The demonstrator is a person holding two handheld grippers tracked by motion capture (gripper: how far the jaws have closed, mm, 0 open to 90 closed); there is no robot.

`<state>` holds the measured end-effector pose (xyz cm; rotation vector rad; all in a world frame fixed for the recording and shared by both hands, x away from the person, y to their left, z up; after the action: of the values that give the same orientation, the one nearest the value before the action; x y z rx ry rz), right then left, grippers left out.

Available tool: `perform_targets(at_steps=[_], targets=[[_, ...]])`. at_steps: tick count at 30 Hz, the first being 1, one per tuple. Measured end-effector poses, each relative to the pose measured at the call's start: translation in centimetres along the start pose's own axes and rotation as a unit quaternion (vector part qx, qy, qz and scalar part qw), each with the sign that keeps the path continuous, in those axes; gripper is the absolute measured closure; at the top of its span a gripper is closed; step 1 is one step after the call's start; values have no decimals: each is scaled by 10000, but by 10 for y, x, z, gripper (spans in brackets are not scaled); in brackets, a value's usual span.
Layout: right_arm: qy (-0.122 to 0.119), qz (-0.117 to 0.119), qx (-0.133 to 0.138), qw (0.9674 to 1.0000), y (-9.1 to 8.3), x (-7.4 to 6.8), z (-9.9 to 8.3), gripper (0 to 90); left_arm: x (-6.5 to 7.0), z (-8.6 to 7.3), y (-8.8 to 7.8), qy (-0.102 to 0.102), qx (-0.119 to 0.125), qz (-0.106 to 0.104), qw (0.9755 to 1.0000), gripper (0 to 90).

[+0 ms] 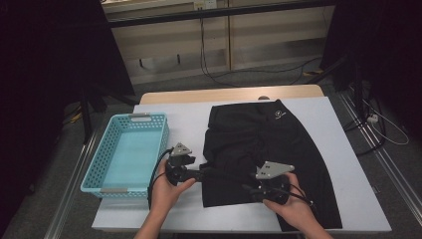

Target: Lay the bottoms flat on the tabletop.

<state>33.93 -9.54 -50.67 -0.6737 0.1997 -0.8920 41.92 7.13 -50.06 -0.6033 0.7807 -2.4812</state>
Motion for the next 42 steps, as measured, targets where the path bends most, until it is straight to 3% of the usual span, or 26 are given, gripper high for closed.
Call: perform_targets(at_steps=[7, 11, 13, 16, 18, 26, 30, 32, 34, 38, 42], targets=[[27, 534, -19, 9986, 8, -24, 2, 404, -4, 5, -3, -63, 139, 82, 9999, 170], [-90, 676, 14, 9977, 11, -36, 4, 380, -4, 5, -4, -61, 145, 87, 9998, 167], [-300, 761, -8, 9966, 13, -43, 2, 404, -4, 6, -5, -39, 152, 84, 9998, 168], [-375, 897, -88, 9952, 15, -51, -2, 447, -7, 7, -9, -90, 220, 139, 9996, 167], [-505, 839, -190, 9950, 18, -53, -7, 459, -7, 8, -10, -50, 209, 147, 9997, 168], [-459, 690, -126, 9965, 19, -52, -6, 552, -8, 9, -11, -60, 234, 159, 9996, 170], [-478, 712, -93, 9963, 18, -51, -6, 713, -9, 10, -12, -65, 256, 160, 9995, 170], [-531, 670, -111, 9963, 18, -48, -6, 865, -10, 10, -13, -67, 268, 165, 9995, 171], [-429, 748, -106, 9962, 18, -46, -6, 876, -10, 10, -13, -79, 271, 160, 9995, 171], [-548, 776, -168, 9953, 15, -49, -6, 895, -10, 11, -14, -85, 309, 174, 9993, 173], [-490, 1005, -222, 9935, 11, -56, -6, 897, -11, 12, -15, -93, 325, 162, 9993, 172]])
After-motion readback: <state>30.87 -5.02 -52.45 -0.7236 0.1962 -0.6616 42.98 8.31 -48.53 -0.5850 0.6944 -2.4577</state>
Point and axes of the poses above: each handheld gripper's, and its own axes: y roughly forward along the jaws, z roughly out of its top, x roughly to its right, the point moved 10 cm from there along y, roughly forward along the jaws, and after that the axes turned 10 degrees about -z, right-handed, at the moved point
